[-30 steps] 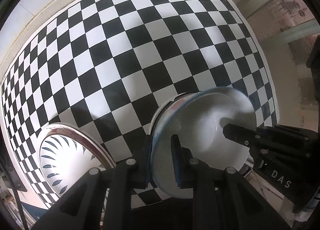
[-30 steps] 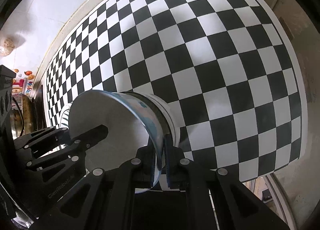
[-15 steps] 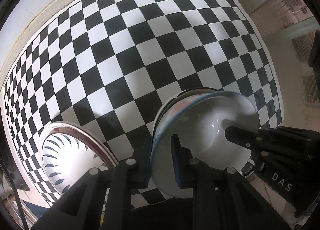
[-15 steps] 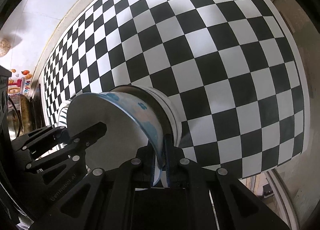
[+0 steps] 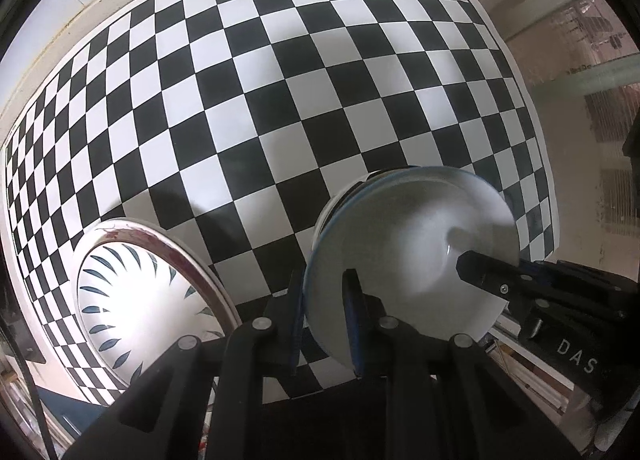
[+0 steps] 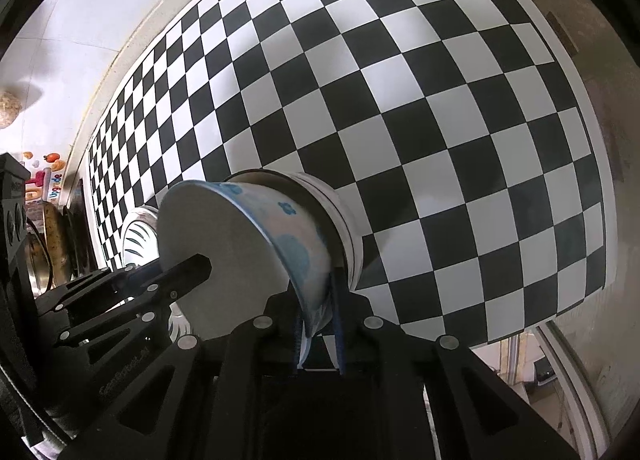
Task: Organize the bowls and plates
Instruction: 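Set the three-bowl stack down on the checkered cloth, then open both tools and raise them away from the bowl stack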
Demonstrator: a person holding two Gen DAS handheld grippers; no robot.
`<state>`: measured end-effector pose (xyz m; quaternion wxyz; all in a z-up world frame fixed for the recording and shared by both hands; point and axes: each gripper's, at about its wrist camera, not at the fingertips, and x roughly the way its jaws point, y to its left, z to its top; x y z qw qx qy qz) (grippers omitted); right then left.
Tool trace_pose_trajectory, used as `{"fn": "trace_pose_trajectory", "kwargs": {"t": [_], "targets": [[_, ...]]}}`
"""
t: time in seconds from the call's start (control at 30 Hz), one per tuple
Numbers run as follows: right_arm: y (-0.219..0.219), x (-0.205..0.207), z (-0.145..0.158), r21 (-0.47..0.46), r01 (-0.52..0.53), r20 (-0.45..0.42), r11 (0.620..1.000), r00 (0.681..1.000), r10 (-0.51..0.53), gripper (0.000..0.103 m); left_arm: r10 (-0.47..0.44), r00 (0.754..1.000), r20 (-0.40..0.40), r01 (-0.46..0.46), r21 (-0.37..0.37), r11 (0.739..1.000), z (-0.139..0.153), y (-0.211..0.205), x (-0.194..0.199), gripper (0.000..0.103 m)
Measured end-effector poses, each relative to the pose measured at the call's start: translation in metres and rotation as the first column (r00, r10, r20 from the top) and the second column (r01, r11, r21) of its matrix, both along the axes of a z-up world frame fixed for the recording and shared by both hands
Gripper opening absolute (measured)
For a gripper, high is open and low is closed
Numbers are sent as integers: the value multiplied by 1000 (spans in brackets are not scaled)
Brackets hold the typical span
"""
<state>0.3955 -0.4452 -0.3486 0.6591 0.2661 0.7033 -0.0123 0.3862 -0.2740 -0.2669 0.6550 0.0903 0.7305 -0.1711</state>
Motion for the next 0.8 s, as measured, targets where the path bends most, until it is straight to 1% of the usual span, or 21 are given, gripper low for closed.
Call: {"fn": "trace_pose_trajectory", "kwargs": {"t": [0.1, 0.17, 0.2, 0.3, 0.4, 0.5, 0.63, 0.67, 0.8], "targets": [[2, -2, 4, -9, -6, 8, 1000, 1000, 6, 15, -3, 1000, 5, 3, 0, 1000, 3, 2, -2, 16], [3, -3, 6, -11, -7, 12, 1000, 1000, 7, 20, -1, 1000, 5, 1, -8, 1000, 7, 4, -3, 16], [5, -3, 6, -15, -7, 9, 1000, 1000, 7, 21, 0, 1000, 3, 0, -14, 1000, 8, 4, -3, 16], [3, -6, 10, -9, -8, 18, 1000, 1000, 8, 21, -7, 1000, 21, 8, -23, 1000, 19, 4, -6, 17], [3, -11, 22, -18, -14, 43, 1000, 999, 15, 21, -15, 999, 43, 16, -30, 999, 32, 3, -10, 16], [6, -18, 47, -69, -29, 88, 997, 995, 35, 21, -18, 997, 80, 21, -38, 999, 53, 5, -15, 16], [12, -34, 96, -133, -32, 180, 991, 982, 56, 21, -28, 989, 145, 36, -54, 998, 89, 9, -25, 17], [13, -37, 108, -147, -30, 200, 989, 978, 60, 21, -33, 984, 176, 43, -57, 997, 102, 11, -30, 17], [19, -55, 156, -208, -24, 278, 978, 957, 83, 21, -48, 965, 258, 65, -59, 996, 140, 16, -43, 17]]}}
